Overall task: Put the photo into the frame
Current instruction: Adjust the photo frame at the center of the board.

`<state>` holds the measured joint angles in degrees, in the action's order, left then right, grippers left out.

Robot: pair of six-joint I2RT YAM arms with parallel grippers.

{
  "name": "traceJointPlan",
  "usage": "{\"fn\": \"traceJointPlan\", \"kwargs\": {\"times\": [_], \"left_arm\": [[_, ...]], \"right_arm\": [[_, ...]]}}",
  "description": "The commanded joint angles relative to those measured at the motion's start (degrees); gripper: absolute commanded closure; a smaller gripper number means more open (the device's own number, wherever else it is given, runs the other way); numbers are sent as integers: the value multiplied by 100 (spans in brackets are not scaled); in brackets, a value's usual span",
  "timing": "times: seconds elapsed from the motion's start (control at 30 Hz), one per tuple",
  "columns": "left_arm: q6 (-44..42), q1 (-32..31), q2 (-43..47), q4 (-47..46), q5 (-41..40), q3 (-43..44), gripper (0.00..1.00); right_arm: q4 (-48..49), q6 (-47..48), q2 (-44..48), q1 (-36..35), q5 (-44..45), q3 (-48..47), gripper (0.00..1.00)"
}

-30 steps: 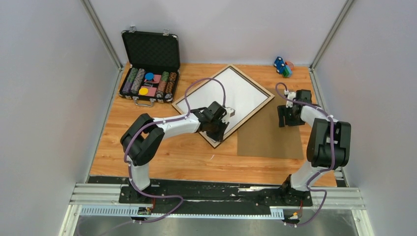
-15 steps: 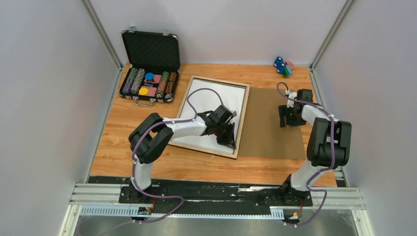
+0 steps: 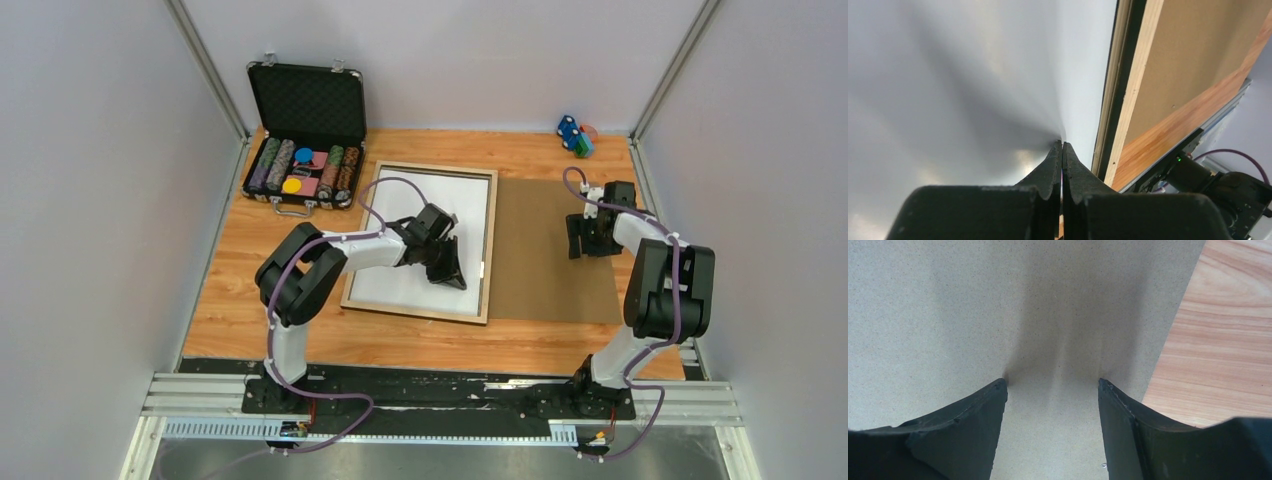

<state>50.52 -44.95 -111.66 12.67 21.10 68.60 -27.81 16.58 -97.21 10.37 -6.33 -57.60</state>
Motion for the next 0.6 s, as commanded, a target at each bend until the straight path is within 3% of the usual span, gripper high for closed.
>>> {"fn": "traceJointPlan", "kwargs": {"times": [0.0, 0.13, 0.2, 0.27, 0.37, 0.43, 0.57], "left_arm": [[25, 167, 277, -312, 61, -41, 100], [-270, 173, 409, -294, 171, 121, 100], [-548, 183, 507, -220, 122, 207, 95], [-827, 226, 608, -199, 110, 271, 81], [-1359, 428, 747, -73, 105, 403, 47], [-1706, 608, 828, 186, 26, 529, 30], [-2447, 910, 1061, 533, -217, 702, 8]], "right_arm": [[-307, -122, -144, 0, -230, -27, 35], [-332, -167, 65, -16, -529, -70, 34], [-372, -227, 268, -81, -751, -124, 32], [-391, -363, 482, -221, -919, -215, 28], [-400, -618, 675, -557, -1120, -469, 18], [-359, -779, 669, -819, -1299, -695, 17], [-116, -1199, 353, -1451, -1590, -1188, 19]]}}
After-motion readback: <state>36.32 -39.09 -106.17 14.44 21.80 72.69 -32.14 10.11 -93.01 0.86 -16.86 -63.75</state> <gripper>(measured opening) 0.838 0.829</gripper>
